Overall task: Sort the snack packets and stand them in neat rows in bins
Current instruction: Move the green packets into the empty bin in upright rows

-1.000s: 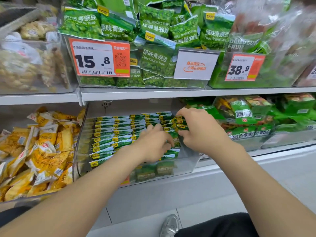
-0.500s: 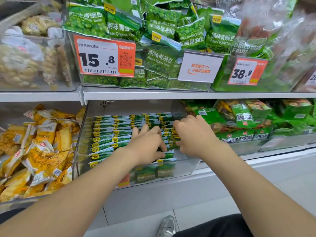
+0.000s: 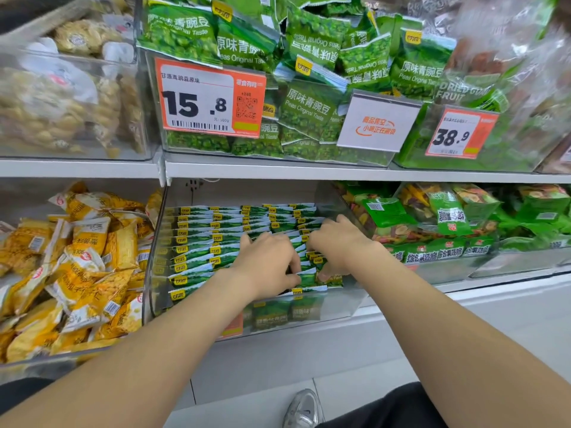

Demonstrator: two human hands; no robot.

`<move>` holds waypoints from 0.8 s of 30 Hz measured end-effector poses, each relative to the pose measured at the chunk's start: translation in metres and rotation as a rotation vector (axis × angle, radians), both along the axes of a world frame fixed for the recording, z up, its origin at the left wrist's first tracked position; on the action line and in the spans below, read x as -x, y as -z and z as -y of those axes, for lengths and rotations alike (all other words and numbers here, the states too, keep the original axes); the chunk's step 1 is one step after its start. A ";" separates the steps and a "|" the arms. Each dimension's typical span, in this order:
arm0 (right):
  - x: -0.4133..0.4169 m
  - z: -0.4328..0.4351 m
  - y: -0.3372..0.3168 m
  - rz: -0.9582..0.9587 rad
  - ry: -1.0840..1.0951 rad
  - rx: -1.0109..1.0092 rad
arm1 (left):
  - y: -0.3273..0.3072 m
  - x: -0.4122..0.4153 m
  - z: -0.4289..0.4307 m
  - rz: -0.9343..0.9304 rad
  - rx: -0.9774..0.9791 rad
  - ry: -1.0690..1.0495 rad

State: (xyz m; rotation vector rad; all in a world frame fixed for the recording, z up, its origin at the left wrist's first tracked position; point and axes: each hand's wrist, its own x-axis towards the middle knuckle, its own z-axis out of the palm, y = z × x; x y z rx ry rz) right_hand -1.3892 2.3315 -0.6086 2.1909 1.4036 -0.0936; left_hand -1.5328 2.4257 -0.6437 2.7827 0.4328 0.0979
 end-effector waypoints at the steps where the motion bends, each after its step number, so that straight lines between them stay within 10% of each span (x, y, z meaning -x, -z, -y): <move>1: -0.001 0.001 0.000 -0.016 0.001 -0.047 | 0.000 0.001 -0.001 -0.001 0.007 0.015; 24: 0.021 0.026 0.004 -0.318 0.297 -0.468 | -0.039 0.090 -0.006 0.021 -0.220 0.121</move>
